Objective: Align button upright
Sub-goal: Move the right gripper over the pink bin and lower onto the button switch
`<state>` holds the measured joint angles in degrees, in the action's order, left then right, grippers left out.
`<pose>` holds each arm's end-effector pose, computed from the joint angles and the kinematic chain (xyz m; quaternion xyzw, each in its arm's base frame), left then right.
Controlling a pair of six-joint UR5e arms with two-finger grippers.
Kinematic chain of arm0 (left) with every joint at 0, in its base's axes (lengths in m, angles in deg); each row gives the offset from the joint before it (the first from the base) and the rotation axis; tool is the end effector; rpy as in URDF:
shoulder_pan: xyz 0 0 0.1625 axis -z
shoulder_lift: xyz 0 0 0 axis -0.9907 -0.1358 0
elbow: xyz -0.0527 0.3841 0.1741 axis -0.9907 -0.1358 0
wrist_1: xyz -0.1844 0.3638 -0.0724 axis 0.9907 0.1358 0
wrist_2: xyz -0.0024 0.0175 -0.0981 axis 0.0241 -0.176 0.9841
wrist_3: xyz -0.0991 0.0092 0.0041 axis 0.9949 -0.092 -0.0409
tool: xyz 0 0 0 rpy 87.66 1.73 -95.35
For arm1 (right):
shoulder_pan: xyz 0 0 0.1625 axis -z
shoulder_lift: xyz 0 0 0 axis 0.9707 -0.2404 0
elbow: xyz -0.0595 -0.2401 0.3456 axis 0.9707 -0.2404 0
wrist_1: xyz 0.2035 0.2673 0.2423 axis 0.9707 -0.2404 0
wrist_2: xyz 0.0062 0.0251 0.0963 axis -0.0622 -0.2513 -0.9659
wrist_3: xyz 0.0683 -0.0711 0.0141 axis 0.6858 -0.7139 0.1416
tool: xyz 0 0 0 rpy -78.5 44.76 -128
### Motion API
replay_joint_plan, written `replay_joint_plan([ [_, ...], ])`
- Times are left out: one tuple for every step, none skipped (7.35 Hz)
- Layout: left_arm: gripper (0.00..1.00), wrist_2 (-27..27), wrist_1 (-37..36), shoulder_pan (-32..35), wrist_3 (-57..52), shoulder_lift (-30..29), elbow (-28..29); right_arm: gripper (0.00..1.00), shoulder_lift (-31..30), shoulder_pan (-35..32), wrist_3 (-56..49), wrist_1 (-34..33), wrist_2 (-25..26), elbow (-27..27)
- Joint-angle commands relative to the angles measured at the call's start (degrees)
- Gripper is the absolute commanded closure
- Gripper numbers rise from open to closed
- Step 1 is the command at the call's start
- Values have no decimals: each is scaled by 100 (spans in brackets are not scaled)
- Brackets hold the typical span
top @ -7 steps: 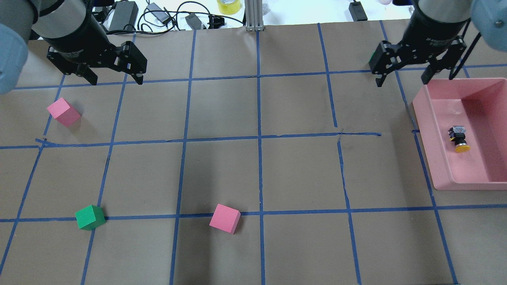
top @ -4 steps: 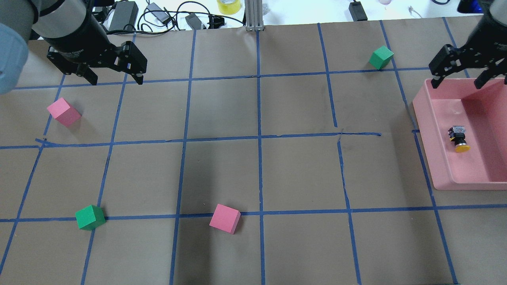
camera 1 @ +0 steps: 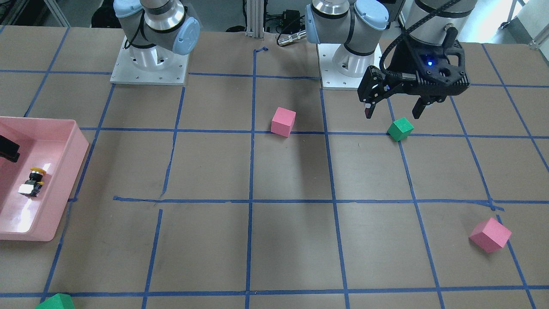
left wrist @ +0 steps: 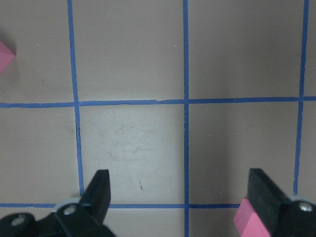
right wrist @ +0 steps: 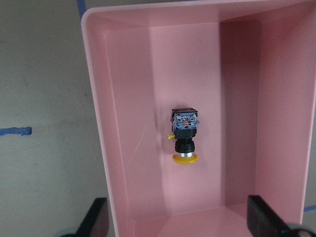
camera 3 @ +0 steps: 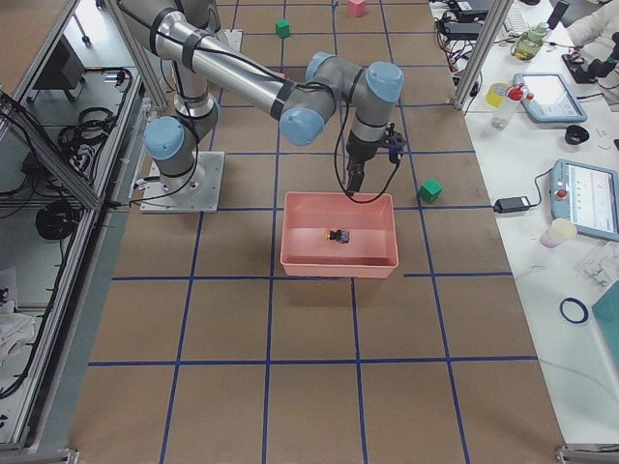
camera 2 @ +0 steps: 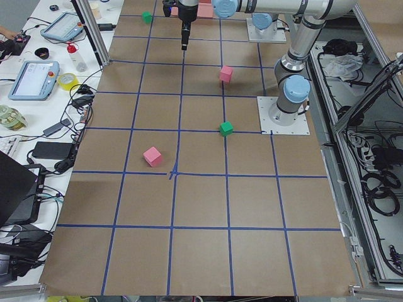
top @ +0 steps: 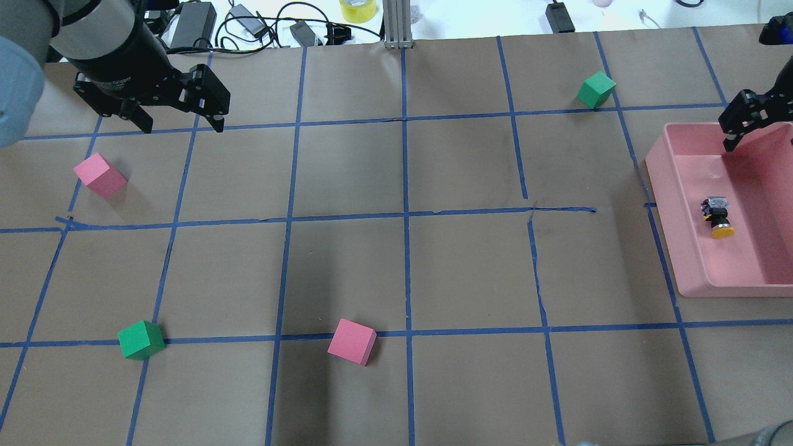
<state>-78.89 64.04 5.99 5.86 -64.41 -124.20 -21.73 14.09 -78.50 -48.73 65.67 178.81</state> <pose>-0.1138 -0.4966 0.5149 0.0037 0.9979 -0.0613 0.0212 -0.1653 -0.5622 0.3680 -0.0629 -0.9946 -0.0581 0.0581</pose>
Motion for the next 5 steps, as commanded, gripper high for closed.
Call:
replay_joint_plan([
  [0, 7, 0, 6, 0, 0, 0, 0, 247, 39, 107, -812, 23, 485],
  [0, 7, 0, 6, 0, 0, 0, 0, 335, 57, 421, -1068, 32, 827],
  [0, -2, 0, -3, 0, 0, 0, 0, 362, 205, 494, -1114, 40, 1022],
  [0, -2, 0, 6, 0, 0, 0, 0, 431, 424, 495, -1123, 14, 1093],
  [0, -2, 0, 6, 0, 0, -9, 0, 545, 522, 486, -1132, 5, 1094],
])
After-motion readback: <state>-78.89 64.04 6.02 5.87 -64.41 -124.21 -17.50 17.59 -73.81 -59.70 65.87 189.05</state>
